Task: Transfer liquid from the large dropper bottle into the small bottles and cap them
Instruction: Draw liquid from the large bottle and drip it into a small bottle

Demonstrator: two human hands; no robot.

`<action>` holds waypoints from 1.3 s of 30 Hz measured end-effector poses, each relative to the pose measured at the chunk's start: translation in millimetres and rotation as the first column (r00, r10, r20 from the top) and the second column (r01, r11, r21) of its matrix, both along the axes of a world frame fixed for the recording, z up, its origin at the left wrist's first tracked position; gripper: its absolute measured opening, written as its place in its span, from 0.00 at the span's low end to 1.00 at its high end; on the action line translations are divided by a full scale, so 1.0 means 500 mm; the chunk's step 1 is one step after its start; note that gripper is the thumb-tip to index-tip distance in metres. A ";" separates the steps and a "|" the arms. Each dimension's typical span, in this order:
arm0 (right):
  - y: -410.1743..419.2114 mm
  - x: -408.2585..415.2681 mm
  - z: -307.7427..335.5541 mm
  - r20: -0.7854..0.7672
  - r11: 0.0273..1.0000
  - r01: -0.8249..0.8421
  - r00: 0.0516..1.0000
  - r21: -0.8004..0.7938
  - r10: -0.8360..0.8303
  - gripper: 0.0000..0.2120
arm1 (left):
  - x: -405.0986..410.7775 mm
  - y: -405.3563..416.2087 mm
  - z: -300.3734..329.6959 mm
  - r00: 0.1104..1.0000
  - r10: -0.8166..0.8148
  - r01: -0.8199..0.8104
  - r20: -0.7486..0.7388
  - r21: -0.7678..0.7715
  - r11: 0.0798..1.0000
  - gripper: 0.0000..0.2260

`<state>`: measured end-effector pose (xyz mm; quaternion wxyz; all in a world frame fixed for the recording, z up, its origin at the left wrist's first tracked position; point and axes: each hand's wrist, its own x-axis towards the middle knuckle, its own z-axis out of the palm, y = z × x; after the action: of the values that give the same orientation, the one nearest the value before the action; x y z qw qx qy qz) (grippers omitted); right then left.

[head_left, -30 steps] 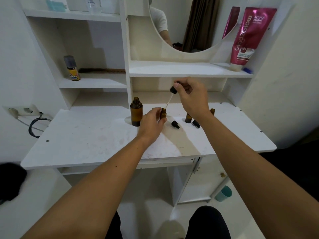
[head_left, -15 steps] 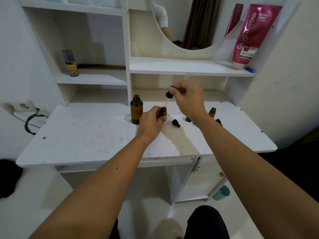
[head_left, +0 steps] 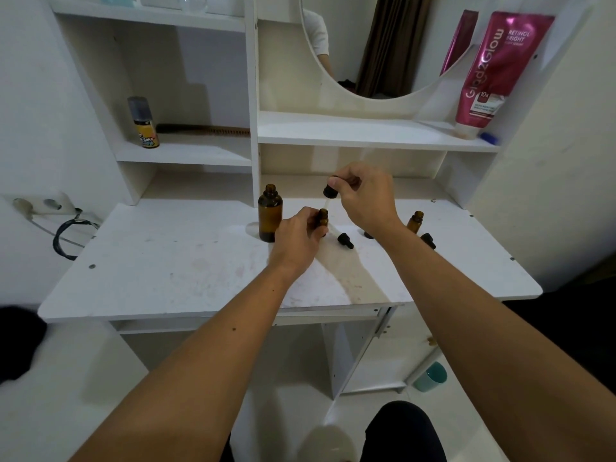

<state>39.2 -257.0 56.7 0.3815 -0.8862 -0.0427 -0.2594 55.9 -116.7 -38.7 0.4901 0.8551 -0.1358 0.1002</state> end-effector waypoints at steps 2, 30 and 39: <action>0.002 -0.002 -0.001 -0.018 1.000 -0.012 1.000 0.014 0.012 0.04 | 0.001 0.001 -0.001 1.000 -0.003 0.003 0.003 -0.004 1.000 0.11; 0.121 -0.009 0.128 0.213 0.980 -0.116 0.974 0.162 0.080 0.08 | -0.057 0.178 0.038 0.975 0.187 -0.214 -0.115 -0.289 0.933 0.22; 0.157 0.003 0.094 0.137 0.988 -0.149 0.980 0.032 0.144 0.08 | -0.035 0.174 0.032 0.977 0.114 -0.156 -0.183 -0.237 0.959 0.25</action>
<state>40.7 -178.8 103.5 0.4142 -0.8530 -0.1280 -0.2907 38.4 -29.5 -22.6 0.5956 0.7992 -0.0216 0.0777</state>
